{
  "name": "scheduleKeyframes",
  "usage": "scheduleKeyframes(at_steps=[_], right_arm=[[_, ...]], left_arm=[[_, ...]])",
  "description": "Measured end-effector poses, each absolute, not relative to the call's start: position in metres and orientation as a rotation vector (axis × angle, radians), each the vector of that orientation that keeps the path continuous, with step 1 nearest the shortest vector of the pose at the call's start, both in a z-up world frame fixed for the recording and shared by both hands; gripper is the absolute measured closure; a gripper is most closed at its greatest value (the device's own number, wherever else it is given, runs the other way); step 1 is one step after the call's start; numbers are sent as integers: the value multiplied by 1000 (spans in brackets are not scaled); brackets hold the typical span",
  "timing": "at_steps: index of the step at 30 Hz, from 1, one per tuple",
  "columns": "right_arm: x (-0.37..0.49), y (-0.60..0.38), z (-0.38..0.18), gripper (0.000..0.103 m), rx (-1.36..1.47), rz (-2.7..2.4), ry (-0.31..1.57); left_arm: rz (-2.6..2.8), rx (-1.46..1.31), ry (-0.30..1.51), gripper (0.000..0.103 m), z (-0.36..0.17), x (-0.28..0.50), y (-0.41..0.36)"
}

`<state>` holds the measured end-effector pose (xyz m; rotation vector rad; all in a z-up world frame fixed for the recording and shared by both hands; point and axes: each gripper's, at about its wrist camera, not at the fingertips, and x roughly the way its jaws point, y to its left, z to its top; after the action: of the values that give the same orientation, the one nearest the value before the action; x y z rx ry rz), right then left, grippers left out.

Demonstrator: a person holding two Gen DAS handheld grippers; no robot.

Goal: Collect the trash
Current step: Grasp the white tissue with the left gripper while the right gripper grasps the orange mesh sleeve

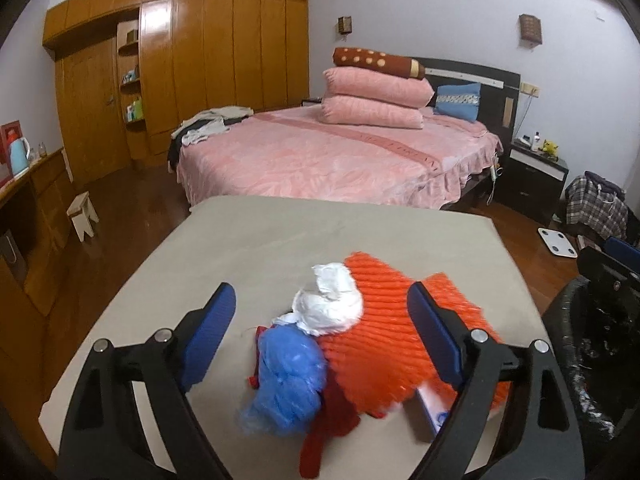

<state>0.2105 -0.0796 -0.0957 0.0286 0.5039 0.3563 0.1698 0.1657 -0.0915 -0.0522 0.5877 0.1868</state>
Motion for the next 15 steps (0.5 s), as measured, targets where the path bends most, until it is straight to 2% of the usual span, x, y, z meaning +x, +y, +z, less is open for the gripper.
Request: scheduleKeyframes(at_steps=[5,8,10,15], right_arm=[[220,-65,-103,6,13,363,518],[224,-61,-105,6,4,363,525],[225,-59,-107,6,-1,363,529],[225,-57,-109,6,-5,361,538]], left_arm=[[180,-65,619,23,-106,194,174],[164,-71,644,29,-115,204,176],[152,-81,656,35,-120,208,177],[108,-98,674,58,-127,211,176]])
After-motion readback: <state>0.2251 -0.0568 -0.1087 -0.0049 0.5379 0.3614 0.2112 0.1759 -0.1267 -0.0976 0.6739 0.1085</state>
